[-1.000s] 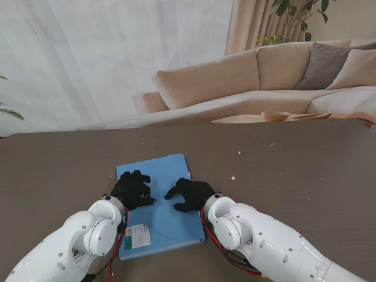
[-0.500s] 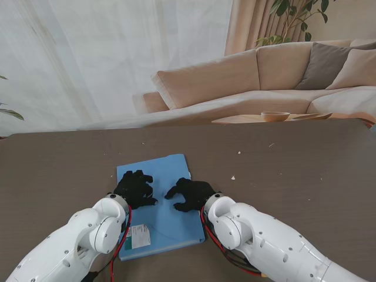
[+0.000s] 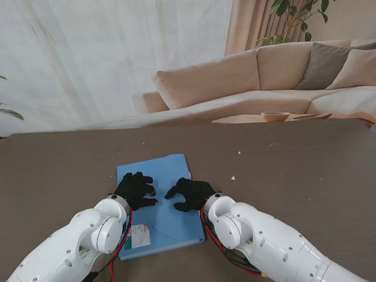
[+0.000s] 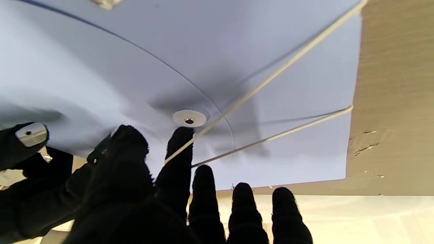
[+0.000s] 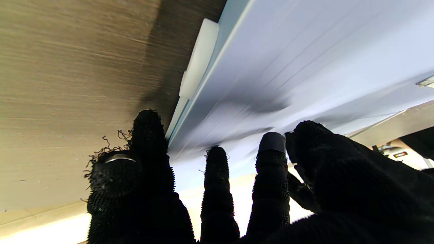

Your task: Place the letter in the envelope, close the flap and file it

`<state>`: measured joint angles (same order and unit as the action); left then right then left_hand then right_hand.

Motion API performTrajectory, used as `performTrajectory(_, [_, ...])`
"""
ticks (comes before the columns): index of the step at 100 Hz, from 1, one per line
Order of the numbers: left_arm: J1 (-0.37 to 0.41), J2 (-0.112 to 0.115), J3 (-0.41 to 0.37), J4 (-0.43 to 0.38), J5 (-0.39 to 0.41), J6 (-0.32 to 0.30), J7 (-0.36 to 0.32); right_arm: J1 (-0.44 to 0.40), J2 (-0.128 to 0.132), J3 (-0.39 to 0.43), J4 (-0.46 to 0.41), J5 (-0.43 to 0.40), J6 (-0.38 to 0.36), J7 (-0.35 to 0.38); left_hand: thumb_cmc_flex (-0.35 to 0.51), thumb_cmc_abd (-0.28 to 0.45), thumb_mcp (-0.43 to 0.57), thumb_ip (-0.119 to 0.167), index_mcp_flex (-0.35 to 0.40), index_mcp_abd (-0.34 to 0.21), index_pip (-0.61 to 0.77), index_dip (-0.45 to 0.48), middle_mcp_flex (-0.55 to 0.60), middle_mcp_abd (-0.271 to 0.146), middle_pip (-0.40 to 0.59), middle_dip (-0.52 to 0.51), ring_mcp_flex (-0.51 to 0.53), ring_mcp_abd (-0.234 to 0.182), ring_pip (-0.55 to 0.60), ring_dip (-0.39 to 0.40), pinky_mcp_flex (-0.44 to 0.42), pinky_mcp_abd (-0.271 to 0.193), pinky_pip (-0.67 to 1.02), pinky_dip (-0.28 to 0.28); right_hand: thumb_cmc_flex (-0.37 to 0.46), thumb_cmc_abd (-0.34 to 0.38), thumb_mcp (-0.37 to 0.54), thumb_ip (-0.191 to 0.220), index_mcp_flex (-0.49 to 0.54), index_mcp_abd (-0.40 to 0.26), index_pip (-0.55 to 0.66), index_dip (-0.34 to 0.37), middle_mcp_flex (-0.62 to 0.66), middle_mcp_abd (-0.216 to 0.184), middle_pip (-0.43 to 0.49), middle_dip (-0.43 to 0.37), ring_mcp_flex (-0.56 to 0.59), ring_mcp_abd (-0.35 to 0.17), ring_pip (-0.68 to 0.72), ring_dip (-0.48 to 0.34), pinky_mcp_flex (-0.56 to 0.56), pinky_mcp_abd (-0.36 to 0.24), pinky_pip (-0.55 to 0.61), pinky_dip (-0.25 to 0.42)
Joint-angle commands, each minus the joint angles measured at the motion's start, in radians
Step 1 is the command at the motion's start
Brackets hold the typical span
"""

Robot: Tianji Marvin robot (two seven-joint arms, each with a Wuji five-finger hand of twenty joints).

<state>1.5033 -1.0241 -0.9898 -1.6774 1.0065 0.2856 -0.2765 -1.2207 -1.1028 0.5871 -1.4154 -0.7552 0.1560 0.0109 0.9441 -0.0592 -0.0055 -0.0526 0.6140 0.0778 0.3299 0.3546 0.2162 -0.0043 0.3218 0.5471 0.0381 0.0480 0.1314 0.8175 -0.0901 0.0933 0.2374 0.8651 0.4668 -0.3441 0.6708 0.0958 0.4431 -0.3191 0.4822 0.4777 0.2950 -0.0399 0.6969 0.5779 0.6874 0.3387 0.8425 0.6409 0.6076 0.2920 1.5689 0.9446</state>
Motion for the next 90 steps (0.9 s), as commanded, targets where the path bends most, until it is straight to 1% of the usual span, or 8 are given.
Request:
performTrajectory(1, [0.003,-0.01,0.009,-0.012,0.003,0.0,-0.019,-0.015,-0.008,-0.011,0.006,0.004,-0.008,0.025,0.002,0.021,-0.01,0.02,0.044,-0.064,0.03,0.098,-0.032,-0.001,-0.012,0.011,-0.018,-0.018,-0.016,-0.019,-0.003,-0.023,-0.018,-0.015,-0.003,-0.007,0.013,0.031,0.021,-0.01,0.011,-0.013,0.103,0.047,0.057,0.015,0.001,-0.128,-0.008,0.011,0.005,-0.055,0.049,-0.012])
performTrajectory(3, [0.003,-0.01,0.01,-0.012,0.004,0.001,-0.018,-0.015,-0.008,-0.011,0.006,0.004,-0.008,0.025,0.0,0.024,-0.011,0.02,0.064,-0.041,0.042,0.118,-0.032,0.0,-0.011,0.013,-0.018,-0.019,-0.016,-0.019,-0.004,-0.022,-0.018,-0.016,-0.003,-0.007,0.013,0.031,0.021,-0.009,0.011,-0.013,0.102,0.047,0.057,0.015,0.001,-0.128,-0.007,0.011,0.005,-0.055,0.049,-0.012])
performTrajectory(14, [-0.005,-0.01,0.019,-0.012,0.006,0.006,-0.021,-0.014,-0.008,-0.012,0.007,0.006,-0.009,0.025,-0.001,0.028,-0.011,0.02,0.093,0.006,0.098,0.256,-0.032,0.0,-0.008,0.024,-0.018,-0.017,-0.015,-0.022,-0.004,-0.022,-0.017,-0.021,-0.004,-0.007,0.012,0.03,0.021,-0.009,0.011,-0.013,0.103,0.048,0.057,0.015,0.001,-0.127,-0.007,0.011,0.005,-0.055,0.049,-0.012])
performTrajectory(23, [-0.016,-0.009,0.031,-0.012,0.005,0.012,-0.032,-0.013,-0.009,-0.013,0.008,0.006,-0.009,0.025,-0.004,0.034,-0.012,0.02,0.116,0.032,0.136,0.317,-0.031,0.0,-0.003,0.03,-0.018,-0.017,-0.016,-0.023,-0.004,-0.022,-0.018,-0.025,-0.003,-0.008,0.012,0.03,0.021,-0.009,0.012,-0.013,0.104,0.047,0.057,0.015,0.001,-0.127,-0.008,0.011,0.005,-0.055,0.049,-0.013])
performTrajectory(50, [-0.056,-0.005,0.078,0.004,0.01,0.042,-0.065,-0.014,-0.01,-0.01,0.007,0.014,-0.007,0.026,-0.025,0.058,-0.015,0.024,0.173,0.079,0.179,0.34,-0.029,0.001,0.014,0.039,-0.018,-0.015,-0.016,-0.027,-0.003,-0.022,-0.021,-0.031,-0.001,-0.008,0.013,0.031,0.021,-0.01,0.011,-0.014,0.103,0.046,0.056,0.015,-0.001,-0.127,-0.009,0.011,0.005,-0.055,0.049,-0.013])
performTrajectory(56, [-0.062,-0.004,0.084,0.007,0.01,0.047,-0.07,-0.015,-0.01,-0.008,0.006,0.014,-0.006,0.026,-0.026,0.059,-0.015,0.024,0.169,0.082,0.193,0.349,-0.029,0.001,0.014,0.038,-0.017,-0.016,-0.017,-0.029,-0.003,-0.023,-0.021,-0.032,-0.002,-0.008,0.013,0.032,0.021,-0.01,0.011,-0.014,0.103,0.048,0.056,0.015,-0.001,-0.126,-0.009,0.011,0.005,-0.055,0.049,-0.013])
performTrajectory(73, [-0.071,-0.004,0.094,0.01,0.008,0.056,-0.076,-0.014,-0.011,-0.008,0.008,0.017,-0.006,0.025,-0.023,0.06,-0.015,0.023,0.153,0.12,0.315,0.452,-0.028,0.004,0.026,0.042,-0.018,-0.016,-0.016,-0.03,-0.003,-0.022,-0.02,-0.036,-0.001,-0.008,0.014,0.032,0.02,-0.01,0.011,-0.014,0.103,0.047,0.055,0.015,-0.001,-0.126,-0.008,0.011,0.002,-0.054,0.049,-0.013])
performTrajectory(90, [-0.081,-0.003,0.109,0.016,-0.005,0.063,-0.083,-0.012,-0.012,-0.009,0.011,0.02,-0.008,0.023,-0.02,0.055,-0.015,0.023,0.143,0.106,0.324,0.469,-0.028,0.001,0.028,0.043,-0.018,-0.016,-0.015,-0.029,-0.003,-0.022,-0.019,-0.036,-0.001,-0.008,0.015,0.032,0.021,-0.008,0.011,-0.014,0.104,0.047,0.056,0.015,0.0,-0.126,-0.008,0.011,0.003,-0.056,0.05,-0.013])
